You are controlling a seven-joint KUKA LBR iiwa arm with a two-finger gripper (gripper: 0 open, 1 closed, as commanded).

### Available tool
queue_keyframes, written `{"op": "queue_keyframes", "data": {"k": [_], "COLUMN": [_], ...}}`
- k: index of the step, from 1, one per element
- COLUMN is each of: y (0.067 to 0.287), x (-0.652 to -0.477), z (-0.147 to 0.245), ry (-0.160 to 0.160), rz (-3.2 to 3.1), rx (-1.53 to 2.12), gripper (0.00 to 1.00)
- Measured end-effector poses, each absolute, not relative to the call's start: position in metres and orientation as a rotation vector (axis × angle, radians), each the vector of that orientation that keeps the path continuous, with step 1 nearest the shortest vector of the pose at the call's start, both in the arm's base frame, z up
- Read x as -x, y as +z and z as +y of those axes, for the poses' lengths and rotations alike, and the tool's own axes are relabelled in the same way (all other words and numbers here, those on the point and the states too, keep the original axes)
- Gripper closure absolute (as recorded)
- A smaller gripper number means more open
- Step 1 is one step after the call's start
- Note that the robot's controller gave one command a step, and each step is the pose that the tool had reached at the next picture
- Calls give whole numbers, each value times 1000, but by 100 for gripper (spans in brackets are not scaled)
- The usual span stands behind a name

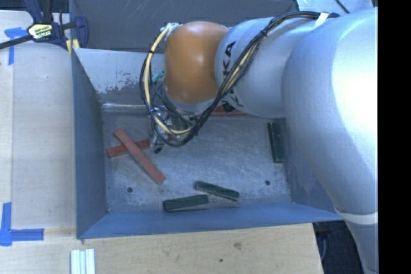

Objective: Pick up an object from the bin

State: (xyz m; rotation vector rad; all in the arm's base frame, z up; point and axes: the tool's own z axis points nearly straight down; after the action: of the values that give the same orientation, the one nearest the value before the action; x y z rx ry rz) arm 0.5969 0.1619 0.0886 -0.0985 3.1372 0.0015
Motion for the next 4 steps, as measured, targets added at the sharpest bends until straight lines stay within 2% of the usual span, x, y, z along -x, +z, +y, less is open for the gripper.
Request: {"op": "queue_keyframes", "data": {"k": [1,2,3,4], "y": [89,89,89,89], "x": [-597,-597,-597,-597], "z": [162,162,162,162], "ry": [2,1,1,1], "rz": [3137,3138,3138,3138], "rx": [97,97,96,96], "gripper": [0,100,0,100]}}
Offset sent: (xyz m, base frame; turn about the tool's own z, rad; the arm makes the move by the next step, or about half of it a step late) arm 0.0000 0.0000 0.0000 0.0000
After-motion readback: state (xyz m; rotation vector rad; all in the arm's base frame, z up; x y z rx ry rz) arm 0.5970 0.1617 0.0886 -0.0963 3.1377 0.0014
